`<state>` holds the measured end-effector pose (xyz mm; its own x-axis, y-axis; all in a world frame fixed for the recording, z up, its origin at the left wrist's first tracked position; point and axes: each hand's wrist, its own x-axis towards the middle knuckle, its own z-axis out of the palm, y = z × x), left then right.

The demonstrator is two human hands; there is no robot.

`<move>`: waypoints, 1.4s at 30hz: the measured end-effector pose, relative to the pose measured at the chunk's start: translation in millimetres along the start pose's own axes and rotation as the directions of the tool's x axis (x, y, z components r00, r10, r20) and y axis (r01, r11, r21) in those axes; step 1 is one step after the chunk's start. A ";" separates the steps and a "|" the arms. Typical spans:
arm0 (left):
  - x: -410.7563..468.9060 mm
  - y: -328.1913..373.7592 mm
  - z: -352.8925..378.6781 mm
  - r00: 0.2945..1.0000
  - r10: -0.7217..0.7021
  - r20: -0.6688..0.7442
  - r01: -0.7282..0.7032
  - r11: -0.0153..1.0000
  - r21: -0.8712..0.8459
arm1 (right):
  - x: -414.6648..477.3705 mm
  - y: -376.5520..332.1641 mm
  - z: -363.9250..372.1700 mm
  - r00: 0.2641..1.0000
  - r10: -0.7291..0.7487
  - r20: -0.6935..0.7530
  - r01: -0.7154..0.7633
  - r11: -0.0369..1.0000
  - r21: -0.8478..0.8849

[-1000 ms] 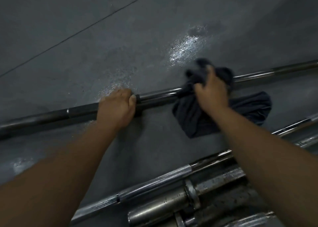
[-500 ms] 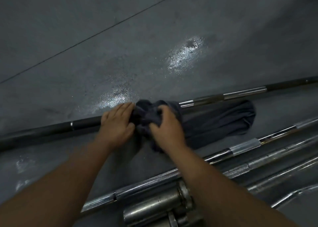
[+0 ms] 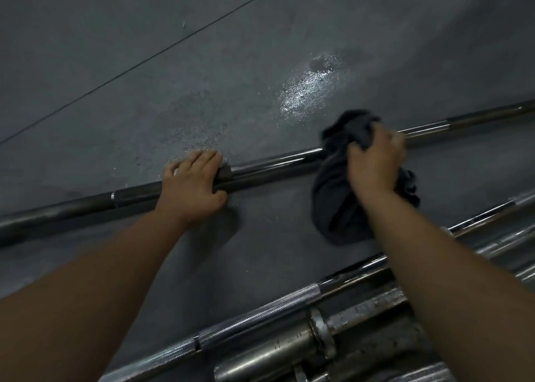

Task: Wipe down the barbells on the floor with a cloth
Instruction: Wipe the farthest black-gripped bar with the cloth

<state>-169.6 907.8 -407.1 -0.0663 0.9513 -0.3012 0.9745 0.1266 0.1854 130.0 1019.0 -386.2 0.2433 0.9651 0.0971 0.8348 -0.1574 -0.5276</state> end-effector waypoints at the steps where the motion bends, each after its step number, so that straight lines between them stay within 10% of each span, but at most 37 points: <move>1: -1.9 0.7 -0.3 1.000 0.007 -0.001 -0.007 1.000 -0.002 | 12.7 5.6 -3.2 0.993 0.116 -0.005 -0.116 0.993 -0.031; 5: -11.9 9.6 -4.9 1.000 0.007 0.028 -0.006 1.000 -0.029 | -49.7 -40.0 16.8 0.962 -0.173 0.210 0.216 0.956 -0.199; 8: -24.9 9.5 -8.5 0.996 0.009 0.090 -0.002 0.997 -0.082 | -113.3 -79.5 27.4 0.748 -0.527 0.404 0.587 0.809 -0.031; 10: -40.4 9.2 -12.5 0.995 0.015 0.103 -0.002 0.991 -0.131 | -96.1 -82.3 18.1 0.754 -0.516 0.407 0.532 0.842 0.082; 13: -71.7 21.8 -9.1 0.998 0.004 0.070 0.004 0.993 -0.119 | -27.9 -55.2 0.3 0.974 -0.104 0.203 0.085 0.991 0.100; 15: -89.0 32.9 0.2 0.999 -0.003 0.047 0.008 0.996 -0.093 | -15.3 -34.3 -8.1 0.986 0.116 0.119 -0.116 0.993 -0.005; 19: -114.6 22.8 21.8 1.000 -0.002 0.003 0.003 0.999 -0.046 | -126.9 -66.7 21.1 0.952 -0.124 0.278 0.147 0.987 -0.064; 25: -154.2 -81.2 32.2 0.962 -0.207 -0.177 0.218 0.975 0.044 | -176.7 -107.3 44.6 0.711 -0.538 0.453 0.587 0.809 0.038; 31: -135.0 -99.1 29.5 0.973 -0.139 -0.185 0.157 0.984 0.088 | -128.8 -77.5 31.8 0.992 -0.079 0.103 0.091 0.990 -0.110; 39: -99.8 -127.6 11.0 0.979 0.025 -0.201 -0.023 1.000 0.013 | -189.9 -192.8 88.8 0.788 -0.437 0.434 0.500 0.865 -0.037; 42: -97.5 -134.0 3.2 0.983 0.076 -0.165 -0.076 0.997 0.006 | -151.0 -157.4 71.1 0.907 -0.266 0.325 0.360 0.892 -0.274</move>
<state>-293.0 797.2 -405.6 -0.0267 0.9915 -0.1273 0.9779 0.0523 0.2024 -73.2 912.9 -377.9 -0.1619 0.9857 -0.0461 0.9675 0.1493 -0.2042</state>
